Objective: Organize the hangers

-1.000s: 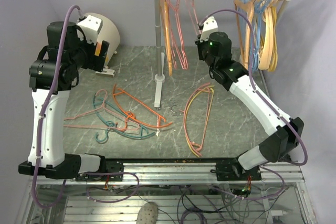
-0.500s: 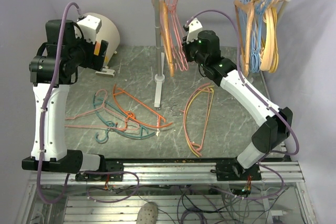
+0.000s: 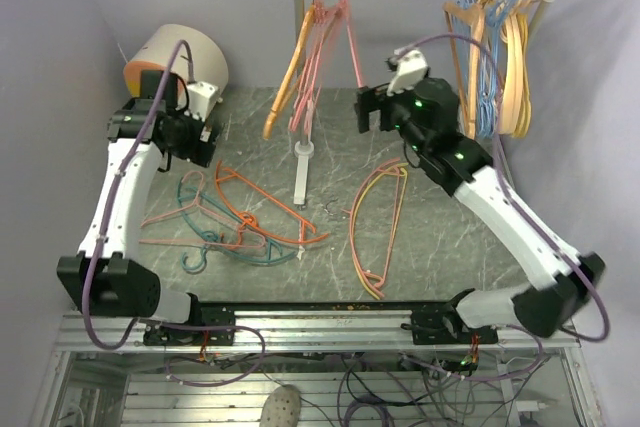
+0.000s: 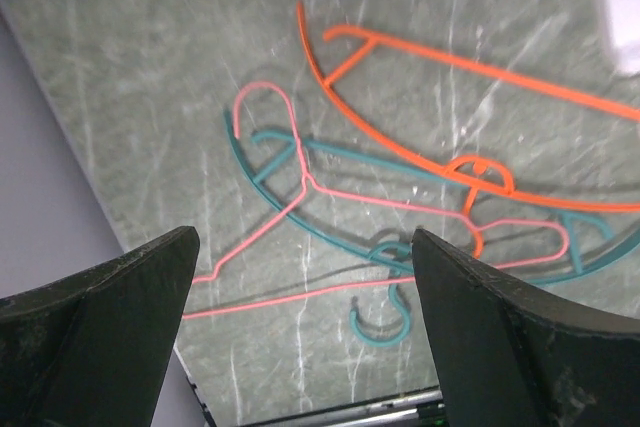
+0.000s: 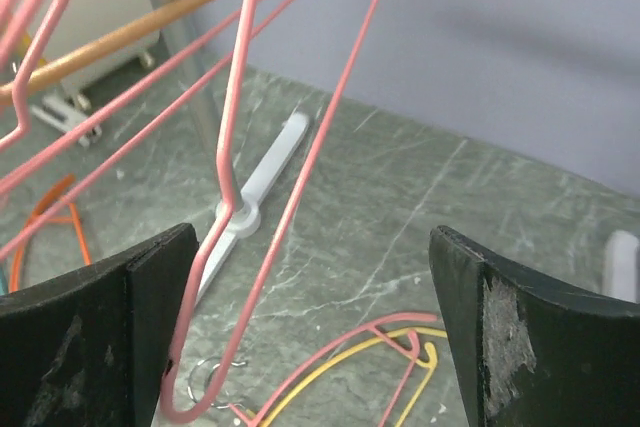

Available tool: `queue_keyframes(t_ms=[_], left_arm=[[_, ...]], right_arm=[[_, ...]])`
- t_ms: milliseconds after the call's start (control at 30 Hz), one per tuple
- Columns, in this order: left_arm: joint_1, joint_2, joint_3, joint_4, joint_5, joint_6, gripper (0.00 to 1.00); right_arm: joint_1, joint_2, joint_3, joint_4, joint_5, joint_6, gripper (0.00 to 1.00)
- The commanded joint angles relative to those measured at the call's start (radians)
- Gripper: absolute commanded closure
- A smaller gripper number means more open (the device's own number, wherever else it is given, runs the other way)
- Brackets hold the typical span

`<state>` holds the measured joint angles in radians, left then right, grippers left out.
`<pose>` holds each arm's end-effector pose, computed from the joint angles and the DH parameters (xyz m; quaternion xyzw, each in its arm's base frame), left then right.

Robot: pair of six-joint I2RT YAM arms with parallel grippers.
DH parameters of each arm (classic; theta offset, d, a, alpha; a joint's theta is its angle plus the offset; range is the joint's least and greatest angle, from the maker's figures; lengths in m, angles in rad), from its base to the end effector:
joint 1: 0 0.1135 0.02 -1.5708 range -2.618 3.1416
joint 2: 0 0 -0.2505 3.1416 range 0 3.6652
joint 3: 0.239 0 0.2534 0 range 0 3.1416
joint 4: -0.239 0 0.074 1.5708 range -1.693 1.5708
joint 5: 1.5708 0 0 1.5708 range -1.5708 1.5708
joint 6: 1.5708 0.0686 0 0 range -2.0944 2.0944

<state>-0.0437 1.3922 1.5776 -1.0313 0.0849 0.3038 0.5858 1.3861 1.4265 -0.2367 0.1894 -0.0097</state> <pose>0.3003 -0.0190 0.3578 0.1763 0.9175 0.0066 0.3564 0.3040 0.1862 0.4020 -0.1684 0.7533 0.1093 0.6263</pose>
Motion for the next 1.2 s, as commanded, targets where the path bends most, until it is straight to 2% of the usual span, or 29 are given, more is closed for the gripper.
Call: queue_keyframes(t_ms=[0, 100, 167, 233, 333, 500, 567, 600, 900, 1000, 1033, 1100, 1167], left_arm=[[0.012, 0.035, -0.134, 0.096, -0.064, 0.059, 0.01], [0.064, 0.073, -0.213, 0.159, -0.069, 0.08, 0.07], [0.092, 0.108, -0.246, 0.185, -0.023, 0.104, 0.08], [0.103, 0.142, -0.279, 0.23, -0.015, 0.114, 0.08], [0.104, 0.201, -0.323, 0.307, -0.048, 0.106, 0.15], [0.105, 0.304, -0.344, 0.385, -0.019, 0.076, 0.18], [0.104, 0.352, -0.33, 0.406, -0.016, 0.061, 0.23], [0.104, 0.376, -0.311, 0.411, -0.02, 0.057, 0.28], [0.103, 0.5, -0.259, 0.462, 0.002, 0.029, 0.37], [0.101, 0.524, -0.248, 0.464, 0.017, 0.023, 0.52], [0.098, 0.53, -0.243, 0.457, 0.024, 0.023, 0.61], [0.094, 0.529, -0.23, 0.438, 0.034, 0.019, 0.88], [0.091, 0.5, -0.216, 0.407, 0.054, 0.018, 0.93]], right_arm=[[0.0, -0.178, -0.077, 0.019, 0.16, 0.104, 0.0], [0.001, -0.305, -0.249, 0.048, 0.192, 0.233, 0.0], [0.0, -0.383, -0.381, 0.07, 0.163, 0.294, 0.0], [0.0, -0.435, -0.497, 0.081, 0.115, 0.327, 0.0], [0.0, -0.472, -0.6, 0.067, 0.081, 0.364, 0.0], [0.0, -0.517, -0.677, 0.077, 0.027, 0.387, 0.0], [0.0, -0.525, -0.707, 0.111, 0.011, 0.388, 0.0], [-0.001, -0.522, -0.712, 0.119, 0.012, 0.387, 0.0], [0.0, -0.486, -0.709, 0.135, 0.001, 0.393, 0.0], [0.0, -0.479, -0.707, 0.138, 0.001, 0.393, 0.0], [0.0, -0.477, -0.707, 0.139, 0.001, 0.393, 0.0], [0.0, -0.471, -0.708, 0.137, -0.002, 0.393, 0.0], [0.0, -0.473, -0.717, 0.141, -0.02, 0.388, 0.0]])
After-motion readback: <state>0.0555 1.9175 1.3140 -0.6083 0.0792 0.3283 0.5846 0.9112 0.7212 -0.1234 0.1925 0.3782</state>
